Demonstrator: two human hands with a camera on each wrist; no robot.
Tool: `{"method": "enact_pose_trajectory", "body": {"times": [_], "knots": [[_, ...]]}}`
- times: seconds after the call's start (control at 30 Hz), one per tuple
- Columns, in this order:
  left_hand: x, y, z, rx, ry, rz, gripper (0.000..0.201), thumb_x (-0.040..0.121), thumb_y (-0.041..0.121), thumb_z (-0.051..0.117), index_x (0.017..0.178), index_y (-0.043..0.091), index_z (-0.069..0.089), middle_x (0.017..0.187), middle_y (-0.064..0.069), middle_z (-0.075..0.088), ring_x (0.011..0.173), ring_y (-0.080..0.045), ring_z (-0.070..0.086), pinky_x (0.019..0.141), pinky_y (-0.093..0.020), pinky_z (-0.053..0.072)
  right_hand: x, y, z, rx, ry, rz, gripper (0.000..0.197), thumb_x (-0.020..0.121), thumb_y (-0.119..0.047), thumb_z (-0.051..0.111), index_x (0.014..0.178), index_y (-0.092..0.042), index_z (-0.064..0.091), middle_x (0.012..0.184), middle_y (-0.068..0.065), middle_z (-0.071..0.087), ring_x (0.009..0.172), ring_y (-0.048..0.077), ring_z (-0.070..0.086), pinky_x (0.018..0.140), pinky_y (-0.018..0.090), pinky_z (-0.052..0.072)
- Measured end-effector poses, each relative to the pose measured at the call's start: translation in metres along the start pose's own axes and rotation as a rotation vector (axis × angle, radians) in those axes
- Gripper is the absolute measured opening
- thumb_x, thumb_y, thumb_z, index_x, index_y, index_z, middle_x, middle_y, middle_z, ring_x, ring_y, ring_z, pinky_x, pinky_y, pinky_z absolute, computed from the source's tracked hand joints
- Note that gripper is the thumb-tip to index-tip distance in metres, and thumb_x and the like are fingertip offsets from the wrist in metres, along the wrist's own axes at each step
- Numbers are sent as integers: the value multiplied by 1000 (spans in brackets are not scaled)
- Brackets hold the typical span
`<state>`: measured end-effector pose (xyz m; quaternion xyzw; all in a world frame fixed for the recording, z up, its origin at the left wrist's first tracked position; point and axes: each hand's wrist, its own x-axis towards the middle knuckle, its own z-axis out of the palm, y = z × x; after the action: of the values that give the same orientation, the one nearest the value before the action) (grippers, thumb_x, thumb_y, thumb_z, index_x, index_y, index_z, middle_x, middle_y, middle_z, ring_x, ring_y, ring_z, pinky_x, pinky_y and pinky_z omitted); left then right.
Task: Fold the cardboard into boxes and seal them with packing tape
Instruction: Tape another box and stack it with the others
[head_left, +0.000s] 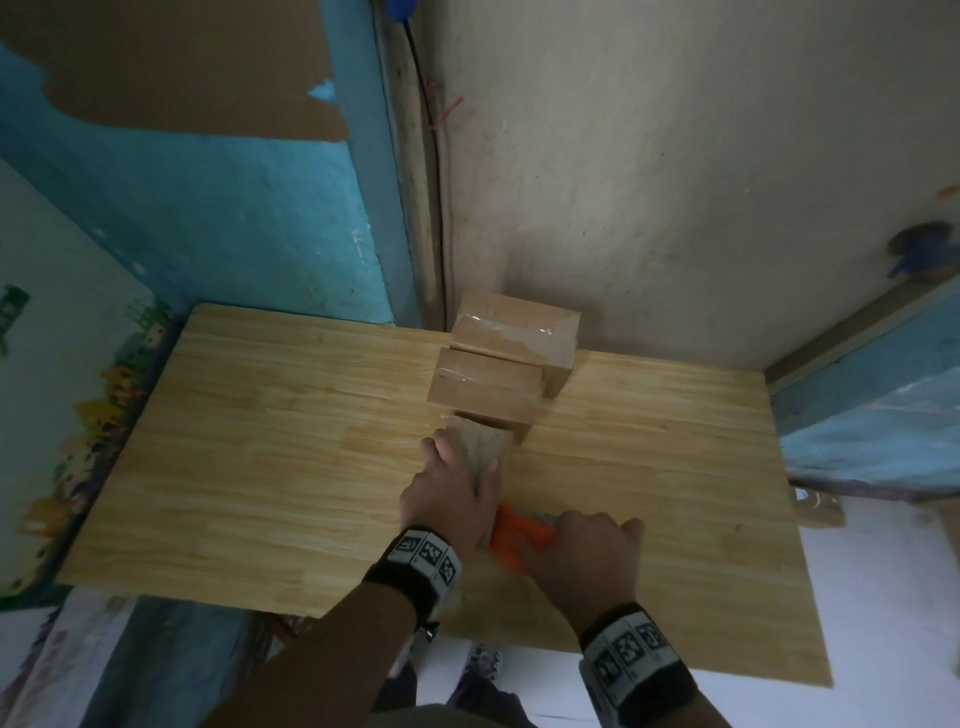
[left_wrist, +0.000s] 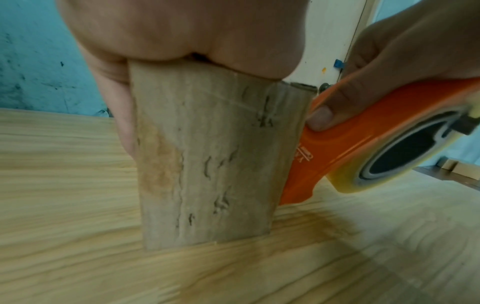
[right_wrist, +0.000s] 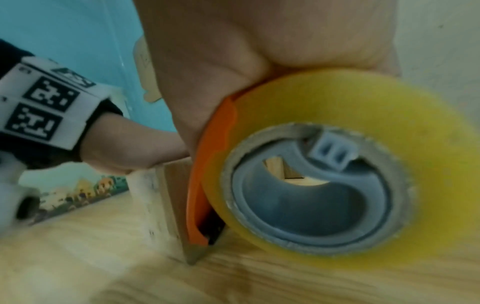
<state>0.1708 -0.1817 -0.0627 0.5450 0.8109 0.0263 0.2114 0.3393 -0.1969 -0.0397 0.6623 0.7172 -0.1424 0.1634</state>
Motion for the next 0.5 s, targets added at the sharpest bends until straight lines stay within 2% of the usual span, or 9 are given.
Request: {"method": "enact_pose_trajectory", "body": {"times": [0.07,0.13,0.23,0.3,0.4,0.47,0.5], "knots": [[0,-1,0,7,6,11,82,98,71,27,149,8,15,143,-12,40,95,-28,70,69,-42,62,-3,10,3,38,36,44,63,89,-88,29,95,-43,73,69,-11,63,84,16,62,92,45,31],[0,-2,-1,46,7,22,88,95,76,26,149,8,15,141,-11,41,93,-26,70,66,-40,61,0,19,7,57,83,131,67,89,-89,30,96,-38,74,80,-12,67,90,16,62,92,45,33],[-3,-2,-6,128,-45,39,113,78,94,32,150,10,15,140,-9,38,94,-25,68,64,-35,57,6,32,16,29,153,223,70,91,-87,35,97,-30,75,97,-11,75,101,18,63,93,47,34],[-5,-2,-9,152,-85,68,121,69,95,46,151,12,12,138,-8,36,105,-25,62,73,-39,57,10,37,18,27,188,254,65,95,-82,40,106,-28,75,101,-7,75,110,21,61,95,48,32],[-6,-2,-11,151,-135,195,114,71,77,66,152,19,11,137,-8,38,118,-26,51,85,-42,56,16,42,20,33,110,317,64,97,-79,35,114,-29,71,107,-9,73,119,20,58,100,50,33],[-7,0,-13,219,-166,332,110,72,69,73,154,21,17,143,-9,39,127,-29,44,101,-48,49,20,43,23,58,108,337,62,98,-77,35,115,-29,70,107,-8,73,120,20,59,102,50,35],[-6,1,-15,258,-180,396,108,73,66,75,156,24,18,148,-9,38,133,-31,39,110,-52,40,21,42,23,69,113,342,61,98,-77,36,114,-28,69,106,-7,72,118,20,60,102,50,35]]}}
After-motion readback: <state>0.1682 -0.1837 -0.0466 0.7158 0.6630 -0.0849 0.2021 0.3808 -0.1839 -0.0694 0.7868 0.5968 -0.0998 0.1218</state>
